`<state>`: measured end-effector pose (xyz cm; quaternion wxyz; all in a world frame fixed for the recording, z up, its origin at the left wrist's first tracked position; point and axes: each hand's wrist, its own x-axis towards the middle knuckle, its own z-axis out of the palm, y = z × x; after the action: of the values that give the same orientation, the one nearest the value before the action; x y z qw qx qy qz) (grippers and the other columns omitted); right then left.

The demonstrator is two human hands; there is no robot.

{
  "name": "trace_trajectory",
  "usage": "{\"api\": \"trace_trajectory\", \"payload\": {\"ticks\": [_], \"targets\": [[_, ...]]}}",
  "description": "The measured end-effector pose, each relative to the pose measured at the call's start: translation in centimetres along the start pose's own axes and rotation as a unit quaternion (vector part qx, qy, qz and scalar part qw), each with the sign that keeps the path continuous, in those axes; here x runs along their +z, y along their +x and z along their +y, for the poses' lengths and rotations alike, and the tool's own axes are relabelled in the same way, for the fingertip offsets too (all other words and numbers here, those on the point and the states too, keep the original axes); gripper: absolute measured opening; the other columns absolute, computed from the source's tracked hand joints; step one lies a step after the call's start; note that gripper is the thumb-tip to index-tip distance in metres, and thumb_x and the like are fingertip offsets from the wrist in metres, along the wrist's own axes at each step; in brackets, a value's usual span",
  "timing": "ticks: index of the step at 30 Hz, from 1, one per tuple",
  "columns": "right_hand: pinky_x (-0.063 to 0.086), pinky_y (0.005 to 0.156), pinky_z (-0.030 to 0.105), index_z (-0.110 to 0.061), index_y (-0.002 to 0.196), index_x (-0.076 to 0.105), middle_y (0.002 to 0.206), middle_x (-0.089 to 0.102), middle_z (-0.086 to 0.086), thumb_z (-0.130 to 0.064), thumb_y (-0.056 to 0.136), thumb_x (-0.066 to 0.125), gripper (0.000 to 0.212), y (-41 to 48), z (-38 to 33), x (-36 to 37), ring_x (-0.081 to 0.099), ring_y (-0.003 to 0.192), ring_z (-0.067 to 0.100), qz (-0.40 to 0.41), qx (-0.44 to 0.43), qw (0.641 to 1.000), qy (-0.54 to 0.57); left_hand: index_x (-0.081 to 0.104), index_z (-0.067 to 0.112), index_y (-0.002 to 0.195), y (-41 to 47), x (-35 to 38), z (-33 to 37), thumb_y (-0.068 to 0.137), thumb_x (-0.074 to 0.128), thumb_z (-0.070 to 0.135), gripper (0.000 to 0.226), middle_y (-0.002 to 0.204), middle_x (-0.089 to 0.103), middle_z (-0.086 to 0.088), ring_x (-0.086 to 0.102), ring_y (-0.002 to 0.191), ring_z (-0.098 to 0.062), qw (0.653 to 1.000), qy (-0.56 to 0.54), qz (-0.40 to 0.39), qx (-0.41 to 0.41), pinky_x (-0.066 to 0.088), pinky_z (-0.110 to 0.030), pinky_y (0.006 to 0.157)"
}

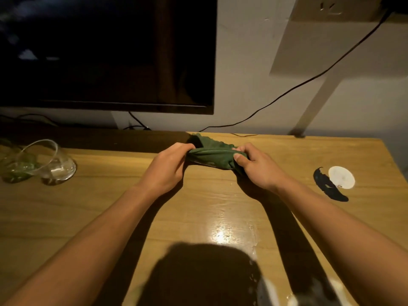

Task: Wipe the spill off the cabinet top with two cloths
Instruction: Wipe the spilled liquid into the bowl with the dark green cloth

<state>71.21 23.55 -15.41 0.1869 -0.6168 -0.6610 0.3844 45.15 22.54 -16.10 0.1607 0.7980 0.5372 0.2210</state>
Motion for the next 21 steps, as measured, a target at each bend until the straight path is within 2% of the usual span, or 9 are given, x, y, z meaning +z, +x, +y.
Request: {"api": "trace_trajectory", "payload": {"ticks": [4,8,13,17,18,19,21], "targets": [[0.037,0.063,0.032,-0.029,0.102,0.052,0.094,0.064,-0.005,-0.039,0.104,0.043,0.014,0.1,-2.1,2.3,0.057,0.082,0.014,-0.047,-0.036,0.998,-0.002,0.049,0.03,0.131,-2.9,-1.8,-2.7,0.094,0.054,0.012,0.041,0.119,0.06,0.007,0.052,0.104,-0.001,0.999,0.009,0.009,-0.035,0.042,-0.017,0.084],[0.035,0.062,0.028,-0.03,0.103,0.052,0.092,0.061,-0.008,-0.04,0.104,0.043,0.013,0.6,-4.2,4.6,0.053,0.08,0.006,-0.085,-0.066,0.994,-0.018,0.052,0.023,0.13,-5.5,-3.8,-4.4,0.093,0.054,0.009,0.04,0.123,0.062,0.0,0.055,0.111,-0.012,0.998,0.031,0.017,-0.055,0.047,-0.029,0.093],[0.039,0.071,0.035,-0.03,0.1,0.052,0.1,0.062,0.0,-0.039,0.102,0.046,0.011,0.9,-6.4,6.9,0.055,0.091,0.018,-0.146,-0.106,0.983,-0.041,0.056,0.014,0.129,-8.7,-5.7,-5.5,0.092,0.056,0.003,0.038,0.128,0.061,-0.006,0.055,0.119,-0.02,0.996,0.053,-0.011,-0.072,0.044,-0.035,0.101],[0.034,0.064,0.033,-0.035,0.094,0.051,0.091,0.059,-0.006,-0.04,0.101,0.046,0.01,0.6,-8.1,9.0,0.052,0.087,0.016,-0.19,-0.123,0.973,-0.041,0.05,0.02,0.141,-12.5,-6.9,-5.6,0.098,0.051,0.01,0.044,0.14,0.056,-0.005,0.051,0.127,-0.017,0.992,0.02,-0.046,-0.117,0.042,-0.042,0.107],[0.034,0.064,0.034,-0.034,0.097,0.052,0.093,0.06,-0.004,-0.041,0.101,0.046,0.01,0.5,-8.5,9.7,0.052,0.088,0.017,-0.198,-0.125,0.971,-0.041,0.047,0.024,0.143,-13.8,-7.3,-5.6,0.1,0.049,0.012,0.045,0.137,0.058,-0.005,0.056,0.12,-0.013,0.989,0.011,-0.061,-0.135,0.047,-0.039,0.101],[0.035,0.065,0.035,-0.033,0.099,0.052,0.097,0.061,-0.002,-0.042,0.1,0.046,0.01,0.4,-8.8,10.3,0.052,0.09,0.019,-0.205,-0.128,0.969,-0.04,0.045,0.028,0.143,-15.0,-7.6,-5.6,0.101,0.048,0.015,0.044,0.128,0.063,-0.005,0.06,0.104,-0.004,0.987,0.007,-0.071,-0.147,0.051,-0.031,0.087],[0.036,0.07,0.037,-0.033,0.102,0.053,0.1,0.062,0.002,-0.042,0.1,0.046,0.012,0.1,-9.4,11.4,0.054,0.092,0.022,-0.216,-0.139,0.966,-0.039,0.045,0.033,0.139,-16.8,-7.6,-5.4,0.102,0.046,0.018,0.04,0.105,0.067,-0.004,0.057,0.075,0.002,0.984,0.011,-0.062,-0.166,0.041,-0.016,0.064]]}}
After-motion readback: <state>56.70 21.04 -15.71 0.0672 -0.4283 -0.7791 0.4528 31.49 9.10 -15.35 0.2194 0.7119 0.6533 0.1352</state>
